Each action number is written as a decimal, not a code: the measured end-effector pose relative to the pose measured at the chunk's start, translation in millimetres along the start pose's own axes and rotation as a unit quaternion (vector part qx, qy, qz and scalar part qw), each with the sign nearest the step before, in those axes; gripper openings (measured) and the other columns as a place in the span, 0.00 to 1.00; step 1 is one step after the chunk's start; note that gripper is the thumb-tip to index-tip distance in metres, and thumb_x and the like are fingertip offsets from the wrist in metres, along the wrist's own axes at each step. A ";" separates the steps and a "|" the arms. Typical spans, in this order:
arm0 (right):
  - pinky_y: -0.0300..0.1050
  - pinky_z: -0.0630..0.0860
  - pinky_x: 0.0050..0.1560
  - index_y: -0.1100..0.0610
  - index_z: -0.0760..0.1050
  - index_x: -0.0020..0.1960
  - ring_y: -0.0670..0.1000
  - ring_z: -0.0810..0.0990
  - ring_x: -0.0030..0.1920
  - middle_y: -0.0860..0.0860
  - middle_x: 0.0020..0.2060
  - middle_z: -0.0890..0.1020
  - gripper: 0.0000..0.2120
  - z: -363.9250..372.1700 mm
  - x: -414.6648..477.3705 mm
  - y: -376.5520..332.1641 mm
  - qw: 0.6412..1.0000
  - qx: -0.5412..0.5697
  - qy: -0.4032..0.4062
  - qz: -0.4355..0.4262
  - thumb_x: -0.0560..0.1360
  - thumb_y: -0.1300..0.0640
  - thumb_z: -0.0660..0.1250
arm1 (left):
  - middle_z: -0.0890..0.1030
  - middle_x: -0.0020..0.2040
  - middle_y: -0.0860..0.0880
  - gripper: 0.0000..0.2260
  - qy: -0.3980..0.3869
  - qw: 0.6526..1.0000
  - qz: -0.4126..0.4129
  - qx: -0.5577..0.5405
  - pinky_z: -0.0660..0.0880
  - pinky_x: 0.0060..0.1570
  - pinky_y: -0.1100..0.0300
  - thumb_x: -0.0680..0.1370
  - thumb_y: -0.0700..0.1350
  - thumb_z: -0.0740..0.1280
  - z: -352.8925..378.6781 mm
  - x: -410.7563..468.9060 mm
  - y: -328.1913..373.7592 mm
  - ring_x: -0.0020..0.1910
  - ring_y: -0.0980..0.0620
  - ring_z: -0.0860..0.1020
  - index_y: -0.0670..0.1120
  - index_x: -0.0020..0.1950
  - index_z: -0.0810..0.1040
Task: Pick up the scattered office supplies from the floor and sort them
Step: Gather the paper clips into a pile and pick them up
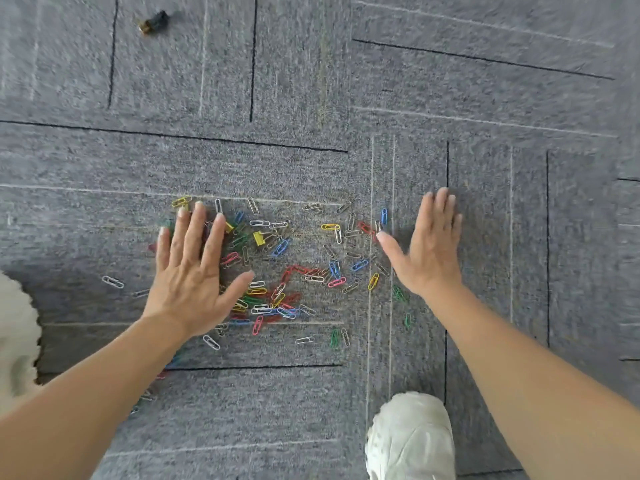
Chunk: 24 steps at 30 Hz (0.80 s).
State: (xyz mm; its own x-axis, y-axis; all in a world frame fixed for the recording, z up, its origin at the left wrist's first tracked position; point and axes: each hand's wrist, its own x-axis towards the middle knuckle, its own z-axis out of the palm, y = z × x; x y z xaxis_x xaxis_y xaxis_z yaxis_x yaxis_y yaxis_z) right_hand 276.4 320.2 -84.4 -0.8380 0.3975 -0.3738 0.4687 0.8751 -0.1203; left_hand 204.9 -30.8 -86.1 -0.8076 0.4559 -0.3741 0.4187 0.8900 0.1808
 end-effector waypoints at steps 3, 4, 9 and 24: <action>0.58 0.40 0.78 0.63 0.37 0.80 0.58 0.36 0.79 0.61 0.79 0.38 0.47 16.7 -7.2 -57.7 0.990 -0.030 0.002 -0.137 0.77 0.30 0.46 | 0.35 0.80 0.45 0.40 -0.014 0.999 0.033 0.003 0.38 0.77 0.44 0.77 0.71 0.46 0.4 4.3 14.4 0.79 0.46 0.35 0.50 0.81 0.37; 0.57 0.42 0.79 0.64 0.39 0.80 0.58 0.37 0.79 0.61 0.79 0.39 0.46 23.3 -10.5 -75.6 0.984 -0.031 0.000 -0.177 0.77 0.32 0.46 | 0.34 0.80 0.46 0.40 -0.019 0.999 0.035 0.003 0.38 0.77 0.44 0.77 0.71 0.45 -0.6 5.4 17.7 0.79 0.46 0.34 0.50 0.80 0.35; 0.57 0.50 0.79 0.65 0.47 0.80 0.57 0.45 0.80 0.62 0.79 0.48 0.40 31.0 -16.9 -111.1 0.963 0.060 0.036 -0.259 0.80 0.40 0.54 | 0.31 0.79 0.50 0.39 0.011 0.996 -0.055 -0.064 0.32 0.75 0.45 0.76 0.71 0.47 -10.6 -2.5 8.9 0.78 0.49 0.32 0.55 0.80 0.35; 0.62 0.43 0.78 0.68 0.42 0.79 0.63 0.44 0.79 0.66 0.78 0.46 0.43 59.7 -80.5 -57.9 0.987 0.100 0.115 0.049 0.79 0.37 0.49 | 0.51 0.81 0.39 0.37 0.120 0.939 -0.310 -0.089 0.45 0.76 0.38 0.78 0.63 0.52 45.0 -83.8 -26.4 0.80 0.39 0.48 0.41 0.81 0.52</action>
State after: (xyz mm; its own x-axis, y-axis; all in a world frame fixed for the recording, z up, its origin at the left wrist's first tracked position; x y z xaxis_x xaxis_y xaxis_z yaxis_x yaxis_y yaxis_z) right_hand 333.4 221.0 -102.2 -0.8158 0.5507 -0.1768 0.5780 0.7658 -0.2820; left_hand 280.3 -92.9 -100.4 -0.9525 -0.1791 -0.2463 -0.2207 0.9633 0.1531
